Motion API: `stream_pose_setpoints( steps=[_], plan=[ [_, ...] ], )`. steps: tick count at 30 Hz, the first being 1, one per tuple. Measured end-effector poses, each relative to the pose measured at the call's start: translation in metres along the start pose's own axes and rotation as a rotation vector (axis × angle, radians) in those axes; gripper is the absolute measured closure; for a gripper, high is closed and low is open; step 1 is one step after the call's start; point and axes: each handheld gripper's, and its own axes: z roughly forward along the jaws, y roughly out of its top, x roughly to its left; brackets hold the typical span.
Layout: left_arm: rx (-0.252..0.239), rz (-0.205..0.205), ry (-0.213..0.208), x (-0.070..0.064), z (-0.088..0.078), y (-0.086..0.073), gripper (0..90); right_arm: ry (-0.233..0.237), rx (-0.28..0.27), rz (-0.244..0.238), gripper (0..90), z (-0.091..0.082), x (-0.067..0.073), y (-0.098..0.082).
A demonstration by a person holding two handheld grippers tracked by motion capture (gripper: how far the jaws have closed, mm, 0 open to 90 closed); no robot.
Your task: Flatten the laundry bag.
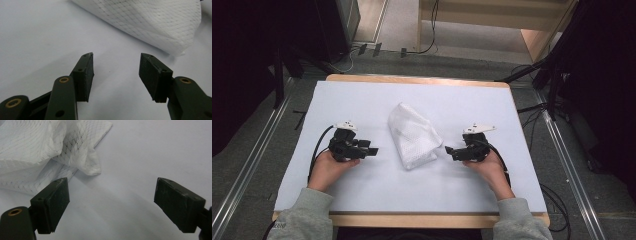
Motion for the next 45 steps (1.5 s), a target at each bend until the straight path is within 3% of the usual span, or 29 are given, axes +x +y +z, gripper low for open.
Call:
stream_pose_setpoints(
  steps=[4, 8, 10, 15, 16, 19, 23, 28, 37, 45],
  plan=[
    [-0.006, -0.006, 0.015, 0.001, 0.000, 0.000, 44.7, -0.005, 0.011, -0.001, 13.6, 0.001, 0.000, 0.000],
    [0.014, -0.024, 0.024, 0.001, 0.003, 0.000, 37.3, 0.009, 0.017, -0.011, 15.2, 0.001, 0.002, 0.000],
    [0.032, -0.008, 0.025, 0.000, 0.006, -0.002, 37.3, 0.012, 0.017, -0.004, 21.6, 0.001, 0.003, 0.001],
    [0.024, -0.005, 0.021, -0.002, 0.005, -0.001, 37.3, 0.011, 0.021, -0.014, 30.8, -0.001, 0.004, 0.001],
    [0.020, -0.002, 0.029, -0.005, 0.004, -0.001, 37.2, 0.037, 0.039, -0.008, 31.5, -0.001, 0.004, 0.000],
    [0.009, 0.025, 0.027, -0.009, 0.004, 0.000, 37.2, 0.061, 0.065, -0.021, 31.9, 0.001, 0.007, -0.001],
    [0.003, 0.029, 0.025, -0.010, 0.006, 0.002, 39.1, 0.076, 0.075, -0.021, 34.1, -0.001, 0.011, -0.001],
    [0.004, 0.041, 0.031, -0.012, 0.008, 0.004, 40.7, 0.067, 0.073, -0.032, 34.9, -0.002, 0.013, -0.002],
    [0.030, 0.014, 0.015, -0.011, 0.014, 0.009, 38.2, 0.069, 0.084, 0.005, 35.1, -0.003, 0.010, -0.005],
    [0.033, 0.013, 0.007, -0.011, 0.019, 0.013, 37.4, 0.057, 0.095, 0.010, 35.2, -0.007, 0.009, -0.009]
  ],
)
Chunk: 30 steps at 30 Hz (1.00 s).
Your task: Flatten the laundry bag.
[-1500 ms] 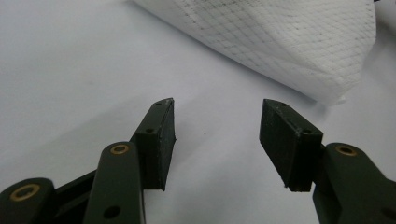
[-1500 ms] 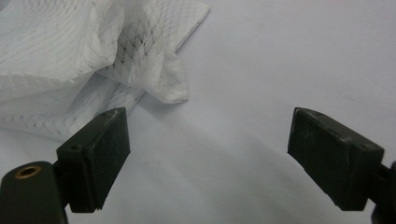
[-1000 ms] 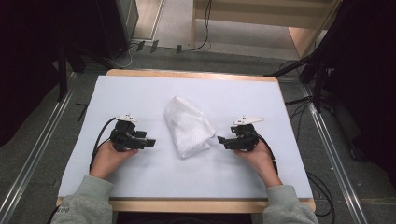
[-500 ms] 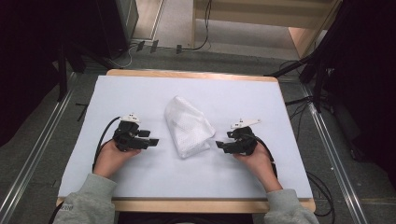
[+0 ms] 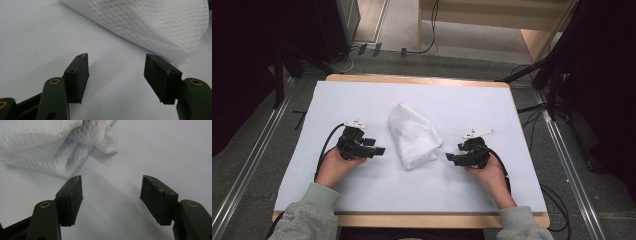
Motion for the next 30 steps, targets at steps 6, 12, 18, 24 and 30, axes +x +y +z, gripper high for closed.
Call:
stream_pose_setpoints(
  steps=[6, 12, 18, 24, 30],
  plan=[
    [0.003, 0.009, 0.003, -0.0010, 0.0026, 0.0030, 37.3, -0.002, 0.005, 0.001, 35.8, -0.0010, 0.0016, -0.0025],
    [0.005, 0.001, 0.007, -0.0002, 0.0029, 0.0044, 37.0, 0.001, -0.002, 0.000, 38.7, -0.0024, 0.0038, -0.0029],
    [0.001, 0.001, 0.009, -0.0002, 0.0023, 0.0042, 37.1, 0.011, -0.018, -0.007, 41.1, -0.0015, 0.0074, -0.0007],
    [-0.017, 0.021, 0.029, -0.0013, -0.0006, 0.0045, 38.7, 0.018, -0.019, -0.016, 43.6, -0.0008, 0.0093, -0.0001],
    [-0.010, 0.008, 0.024, -0.0004, -0.0013, 0.0035, 39.3, 0.040, -0.027, 0.002, 49.2, -0.0025, 0.0096, 0.0016]
  ],
)
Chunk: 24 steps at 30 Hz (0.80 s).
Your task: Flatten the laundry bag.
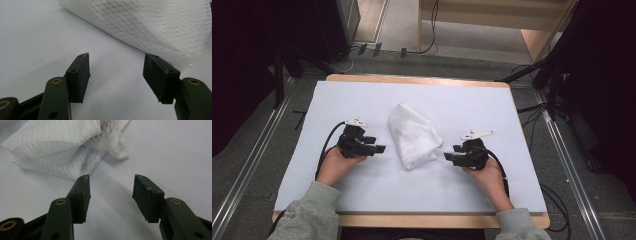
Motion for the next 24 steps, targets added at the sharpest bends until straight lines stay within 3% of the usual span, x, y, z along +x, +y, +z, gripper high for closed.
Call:
stream_pose_setpoints(
  steps=[6, 11, 18, 24],
  plan=[
    [-0.010, 0.003, -0.004, -0.001, -0.003, -0.002, 42.4, 0.003, 0.012, 0.001, 51.0, 0.004, 0.001, 0.002],
    [-0.020, 0.014, -0.008, -0.003, -0.008, -0.007, 49.4, 0.026, 0.011, 0.024, 63.9, 0.009, 0.002, 0.009],
    [-0.023, -0.014, -0.002, -0.001, -0.015, -0.013, 60.0, 0.045, 0.026, 0.063, 81.7, 0.021, 0.002, 0.021],
    [-0.009, -0.025, -0.010, 0.001, -0.020, -0.019, 61.3, 0.065, 0.029, 0.060, 84.0, 0.036, 0.003, 0.031]
  ],
)
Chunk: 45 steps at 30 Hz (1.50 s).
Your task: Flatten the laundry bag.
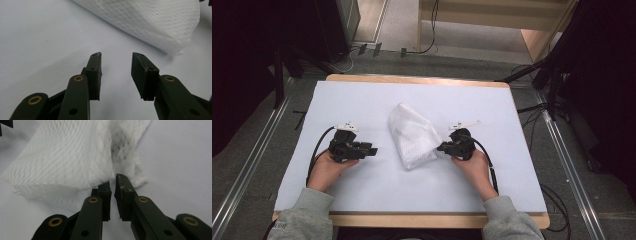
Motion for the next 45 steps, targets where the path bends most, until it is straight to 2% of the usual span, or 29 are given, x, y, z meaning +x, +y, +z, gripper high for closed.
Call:
stream_pose_setpoints(
  steps=[3, 7, 9, 10, 12, 17, 18, 20, 22, 30, 45],
  plan=[
    [-0.001, -0.011, 0.005, 0.001, -0.002, -0.002, 61.3, 0.004, -0.012, -0.012, 84.6, 0.002, 0.004, 0.004],
    [0.013, -0.063, 0.009, 0.006, -0.006, -0.006, 59.2, 0.032, -0.083, -0.039, 85.9, -0.002, 0.018, 0.015],
    [0.016, -0.062, 0.020, 0.006, -0.007, -0.008, 58.9, 0.042, -0.105, -0.056, 86.1, -0.003, 0.024, 0.017],
    [0.016, -0.062, 0.020, 0.006, -0.007, -0.008, 58.8, 0.042, -0.105, -0.056, 86.1, -0.003, 0.024, 0.017],
    [0.012, -0.087, 0.023, 0.007, -0.011, -0.010, 56.5, 0.064, -0.116, -0.072, 86.4, -0.003, 0.033, 0.021],
    [0.003, -0.102, 0.031, 0.009, -0.016, -0.013, 55.2, 0.102, -0.124, -0.099, 86.8, 0.000, 0.047, 0.025],
    [-0.003, -0.110, 0.040, 0.009, -0.019, -0.014, 55.1, 0.116, -0.119, -0.110, 86.9, 0.002, 0.054, 0.026],
    [-0.005, -0.110, 0.043, 0.010, -0.020, -0.015, 55.0, 0.121, -0.118, -0.121, 86.9, 0.003, 0.056, 0.027],
    [-0.016, -0.118, 0.051, 0.010, -0.023, -0.017, 55.0, 0.140, -0.102, -0.137, 86.9, 0.009, 0.067, 0.028],
    [-0.023, -0.132, 0.060, 0.012, -0.028, -0.021, 54.2, 0.168, -0.054, -0.182, 87.1, 0.028, 0.088, 0.028],
    [-0.034, -0.153, 0.078, 0.015, -0.035, -0.026, 52.5, 0.207, 0.003, -0.235, 87.4, 0.055, 0.116, 0.027]
  ],
)
